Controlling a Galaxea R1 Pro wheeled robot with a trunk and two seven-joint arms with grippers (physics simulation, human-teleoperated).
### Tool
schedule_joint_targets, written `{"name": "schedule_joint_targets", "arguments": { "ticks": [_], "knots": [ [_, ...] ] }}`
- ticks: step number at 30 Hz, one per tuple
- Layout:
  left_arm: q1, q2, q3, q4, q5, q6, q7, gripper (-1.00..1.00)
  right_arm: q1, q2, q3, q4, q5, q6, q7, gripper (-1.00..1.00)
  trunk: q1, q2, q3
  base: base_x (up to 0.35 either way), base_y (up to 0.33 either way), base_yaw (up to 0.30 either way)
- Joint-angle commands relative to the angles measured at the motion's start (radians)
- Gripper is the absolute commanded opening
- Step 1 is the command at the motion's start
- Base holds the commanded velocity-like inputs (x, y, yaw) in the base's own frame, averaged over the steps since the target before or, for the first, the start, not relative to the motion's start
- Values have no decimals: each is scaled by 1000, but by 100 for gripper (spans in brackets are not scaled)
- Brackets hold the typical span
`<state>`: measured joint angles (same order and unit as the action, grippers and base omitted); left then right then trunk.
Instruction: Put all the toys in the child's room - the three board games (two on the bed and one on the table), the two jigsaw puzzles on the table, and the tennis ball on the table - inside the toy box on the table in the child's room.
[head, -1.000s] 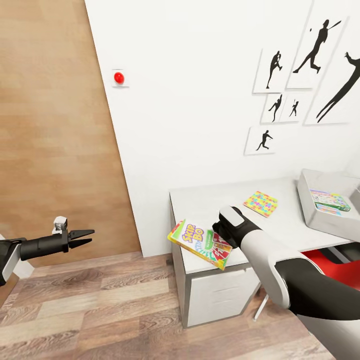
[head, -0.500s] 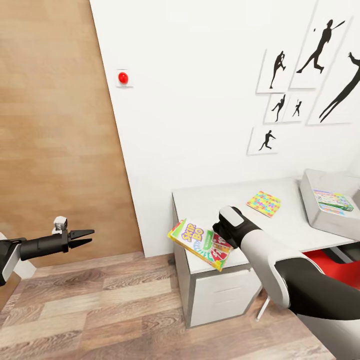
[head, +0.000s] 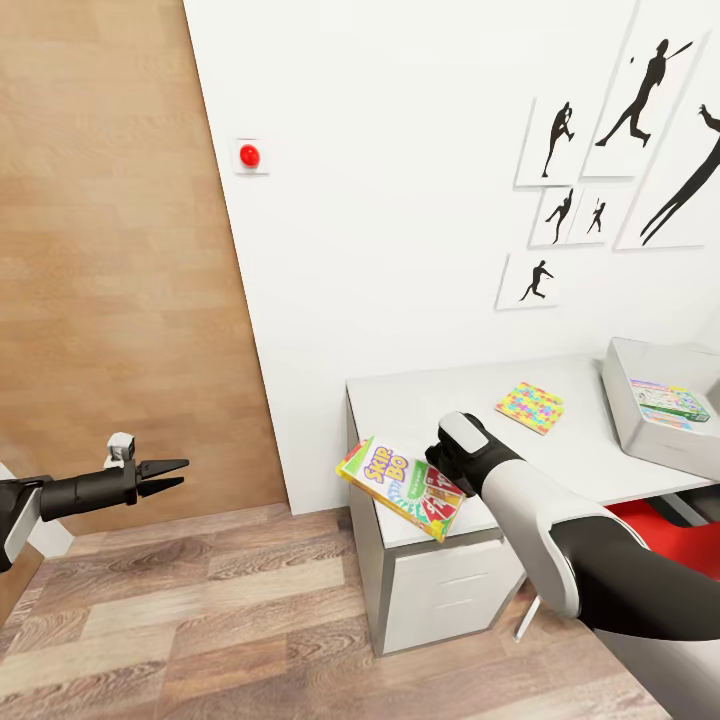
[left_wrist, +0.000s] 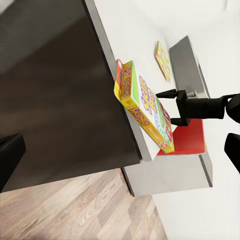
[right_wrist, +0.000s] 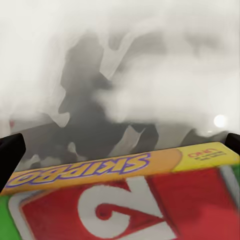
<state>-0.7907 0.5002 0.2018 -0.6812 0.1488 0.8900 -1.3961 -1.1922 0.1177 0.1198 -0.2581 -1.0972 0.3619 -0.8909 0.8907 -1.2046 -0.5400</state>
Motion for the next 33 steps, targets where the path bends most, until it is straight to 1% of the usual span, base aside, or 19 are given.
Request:
{"name": "schedule_joint_targets", "arguments": {
  "ticks": [1,11,27,29,31,33],
  "knots": [
    [-1,0,0,0,1,10,-3,100,0,-1,-11,33,-23,5,-3,100,0,0,-1,0,2,0],
    [-1,0,-1,0,1,9,-3,100,1,-1,-11,33,-23,5,-3,100,0,0,-1,0,64,0],
    [-1,0,-1,0,1,7,-3,100,0,-5,-11,32,-20,6,-3,100,0,0,-1,0,5,0],
    [-1,0,-1,0,1,7,-3,100,0,-10,-11,31,-18,9,-3,100,0,0,-1,0,0,0],
    [-1,0,-1,0,1,7,-3,100,0,-20,-11,31,-16,17,-4,100,0,0,-1,0,0,0],
    [-1,0,0,0,1,7,-3,100,0,-38,-11,29,-14,27,-5,100,0,0,-1,0,0,0]
  ]
}}
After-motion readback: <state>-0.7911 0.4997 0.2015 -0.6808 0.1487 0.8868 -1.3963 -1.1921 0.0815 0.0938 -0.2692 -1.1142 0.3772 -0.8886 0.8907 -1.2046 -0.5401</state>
